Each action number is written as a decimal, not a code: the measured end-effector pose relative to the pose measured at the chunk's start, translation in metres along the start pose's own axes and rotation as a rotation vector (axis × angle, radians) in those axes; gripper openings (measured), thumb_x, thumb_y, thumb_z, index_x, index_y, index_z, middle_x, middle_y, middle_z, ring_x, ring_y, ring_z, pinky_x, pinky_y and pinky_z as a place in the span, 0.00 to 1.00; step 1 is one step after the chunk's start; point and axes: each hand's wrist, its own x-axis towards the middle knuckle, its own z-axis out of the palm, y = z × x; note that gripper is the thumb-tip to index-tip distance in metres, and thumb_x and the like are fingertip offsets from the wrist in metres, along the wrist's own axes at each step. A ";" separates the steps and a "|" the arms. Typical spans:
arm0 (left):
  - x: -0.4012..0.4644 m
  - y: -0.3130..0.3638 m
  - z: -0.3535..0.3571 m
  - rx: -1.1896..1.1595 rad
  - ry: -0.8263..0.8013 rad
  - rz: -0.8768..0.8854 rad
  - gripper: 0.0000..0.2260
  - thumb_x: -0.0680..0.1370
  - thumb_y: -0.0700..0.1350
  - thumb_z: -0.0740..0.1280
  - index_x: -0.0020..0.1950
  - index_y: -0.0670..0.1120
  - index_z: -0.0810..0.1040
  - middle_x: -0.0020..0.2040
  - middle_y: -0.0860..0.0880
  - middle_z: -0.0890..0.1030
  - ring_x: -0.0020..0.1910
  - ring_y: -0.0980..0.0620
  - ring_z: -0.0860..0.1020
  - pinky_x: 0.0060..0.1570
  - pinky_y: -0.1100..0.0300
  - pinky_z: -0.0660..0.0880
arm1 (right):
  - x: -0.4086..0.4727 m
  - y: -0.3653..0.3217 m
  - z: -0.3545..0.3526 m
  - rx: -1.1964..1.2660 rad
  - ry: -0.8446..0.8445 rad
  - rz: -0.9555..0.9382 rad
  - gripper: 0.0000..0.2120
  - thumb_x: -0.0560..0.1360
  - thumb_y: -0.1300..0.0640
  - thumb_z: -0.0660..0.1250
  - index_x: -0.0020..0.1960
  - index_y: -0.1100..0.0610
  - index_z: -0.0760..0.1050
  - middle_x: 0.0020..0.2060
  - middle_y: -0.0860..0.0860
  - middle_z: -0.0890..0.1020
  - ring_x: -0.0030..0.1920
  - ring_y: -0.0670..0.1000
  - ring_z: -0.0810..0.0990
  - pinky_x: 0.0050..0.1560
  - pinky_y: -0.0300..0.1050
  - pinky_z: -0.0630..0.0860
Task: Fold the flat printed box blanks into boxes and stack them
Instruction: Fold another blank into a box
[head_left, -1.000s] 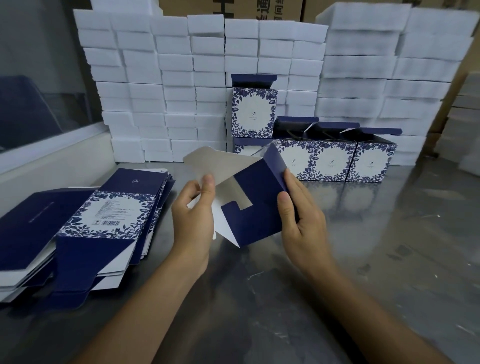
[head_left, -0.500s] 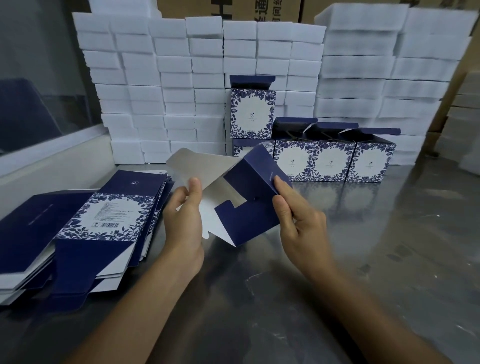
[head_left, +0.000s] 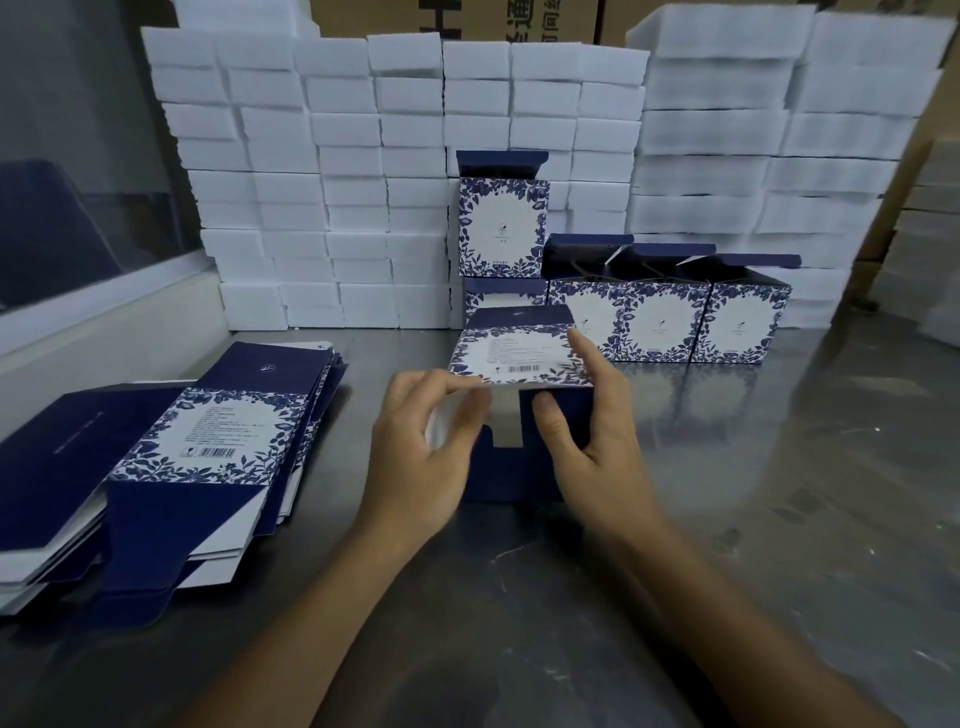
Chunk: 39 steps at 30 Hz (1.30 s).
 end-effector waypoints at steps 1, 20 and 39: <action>-0.001 -0.001 0.001 0.018 -0.008 0.034 0.12 0.75 0.60 0.63 0.48 0.54 0.80 0.50 0.52 0.75 0.51 0.67 0.74 0.51 0.77 0.65 | 0.001 -0.001 0.000 0.006 0.009 -0.008 0.20 0.82 0.50 0.62 0.70 0.35 0.62 0.70 0.47 0.68 0.70 0.33 0.63 0.69 0.27 0.59; -0.010 -0.018 0.008 -0.017 -0.165 -0.031 0.13 0.77 0.66 0.53 0.54 0.61 0.59 0.56 0.54 0.75 0.48 0.64 0.78 0.43 0.63 0.78 | 0.004 -0.022 -0.002 0.145 0.177 0.098 0.13 0.78 0.44 0.62 0.54 0.51 0.77 0.52 0.51 0.81 0.57 0.60 0.78 0.56 0.64 0.76; 0.000 -0.020 -0.001 0.343 0.107 0.241 0.14 0.82 0.45 0.59 0.36 0.47 0.63 0.29 0.57 0.62 0.27 0.57 0.62 0.29 0.63 0.56 | 0.002 -0.037 0.001 0.347 0.124 0.068 0.05 0.80 0.48 0.63 0.53 0.40 0.77 0.56 0.51 0.83 0.63 0.54 0.79 0.62 0.62 0.76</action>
